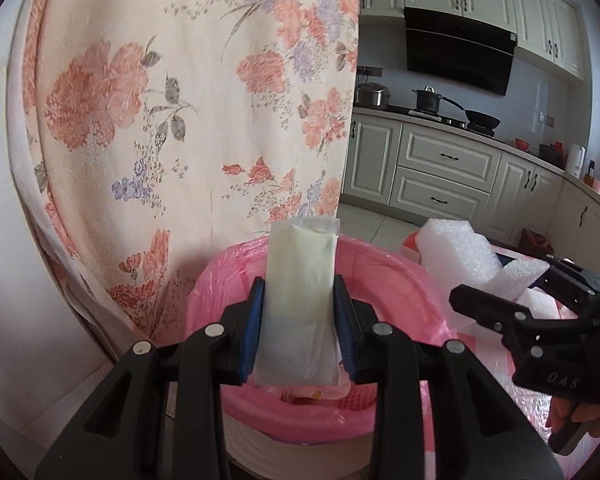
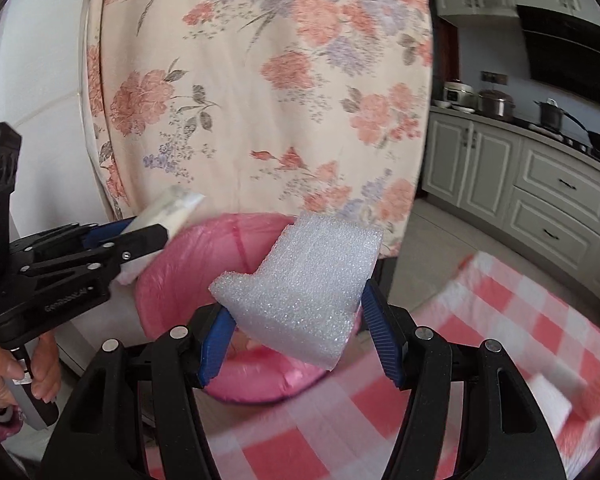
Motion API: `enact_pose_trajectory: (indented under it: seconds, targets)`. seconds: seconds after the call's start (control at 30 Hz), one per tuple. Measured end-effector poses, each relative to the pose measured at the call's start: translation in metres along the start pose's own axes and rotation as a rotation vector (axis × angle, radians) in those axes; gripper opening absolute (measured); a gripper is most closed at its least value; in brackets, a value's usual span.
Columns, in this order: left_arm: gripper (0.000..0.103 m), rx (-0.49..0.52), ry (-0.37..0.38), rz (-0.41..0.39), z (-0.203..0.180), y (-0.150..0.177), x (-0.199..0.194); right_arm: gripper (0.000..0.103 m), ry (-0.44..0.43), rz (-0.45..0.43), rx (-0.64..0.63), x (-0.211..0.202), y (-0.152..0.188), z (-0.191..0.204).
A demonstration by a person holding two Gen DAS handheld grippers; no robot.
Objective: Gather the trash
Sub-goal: 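Carry both over the pink bin and open both tools to drop them, then move both open tools back over the table toward the yellow sponge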
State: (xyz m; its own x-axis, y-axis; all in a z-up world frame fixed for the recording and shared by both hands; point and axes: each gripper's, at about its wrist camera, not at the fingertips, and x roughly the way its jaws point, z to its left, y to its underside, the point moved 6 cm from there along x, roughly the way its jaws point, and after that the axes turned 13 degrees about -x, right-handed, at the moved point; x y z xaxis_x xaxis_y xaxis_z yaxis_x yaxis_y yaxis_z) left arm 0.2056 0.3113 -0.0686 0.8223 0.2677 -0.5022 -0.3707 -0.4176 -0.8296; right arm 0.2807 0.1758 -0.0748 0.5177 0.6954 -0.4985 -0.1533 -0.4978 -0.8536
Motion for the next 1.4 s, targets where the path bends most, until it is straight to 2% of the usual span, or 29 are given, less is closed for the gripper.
enact_pose_trajectory:
  seconds: [0.13, 0.23, 0.27, 0.3, 0.33, 0.47, 0.6, 0.7, 0.87, 1.07, 1.4]
  targets:
    - [0.033, -0.006, -0.027, 0.003, 0.01, -0.006, 0.018, 0.06, -0.014, 0.006, -0.012, 0.022, -0.008, 0.001]
    - [0.038, -0.002, -0.05, 0.006, 0.015, -0.008, 0.03, 0.063, -0.033, -0.001, -0.002, 0.031, -0.012, -0.002]
    - [0.042, -0.007, -0.058, 0.011, 0.017, -0.008, 0.034, 0.069, -0.039, -0.002, 0.002, 0.034, -0.012, -0.003]
    - [0.052, -0.014, -0.07, 0.013, 0.02, -0.008, 0.037, 0.073, -0.048, -0.002, 0.007, 0.036, -0.011, -0.004]
    - [0.056, -0.022, -0.075, 0.009, 0.023, -0.007, 0.037, 0.075, -0.05, -0.003, 0.013, 0.038, -0.011, -0.005]
    - [0.061, -0.041, -0.103, -0.007, 0.032, -0.007, 0.033, 0.075, -0.031, -0.006, 0.034, 0.033, -0.006, -0.013]
    - [0.085, -0.054, -0.132, -0.044, 0.034, -0.005, 0.018, 0.075, -0.011, -0.016, 0.053, 0.017, -0.001, -0.018]
    - [0.099, -0.06, -0.152, -0.085, 0.03, -0.001, 0.003, 0.075, 0.006, -0.013, 0.066, 0.006, 0.005, -0.019]
    - [0.098, -0.051, -0.133, -0.087, 0.014, 0.013, -0.014, 0.08, 0.053, -0.021, 0.109, -0.021, 0.021, -0.023]
    - [0.098, 0.003, -0.05, -0.07, -0.024, 0.038, -0.026, 0.083, 0.125, -0.011, 0.153, -0.055, 0.049, -0.034]
    - [0.098, 0.092, 0.094, 0.059, -0.109, 0.101, -0.022, 0.085, 0.298, 0.05, 0.277, -0.118, 0.125, -0.08]
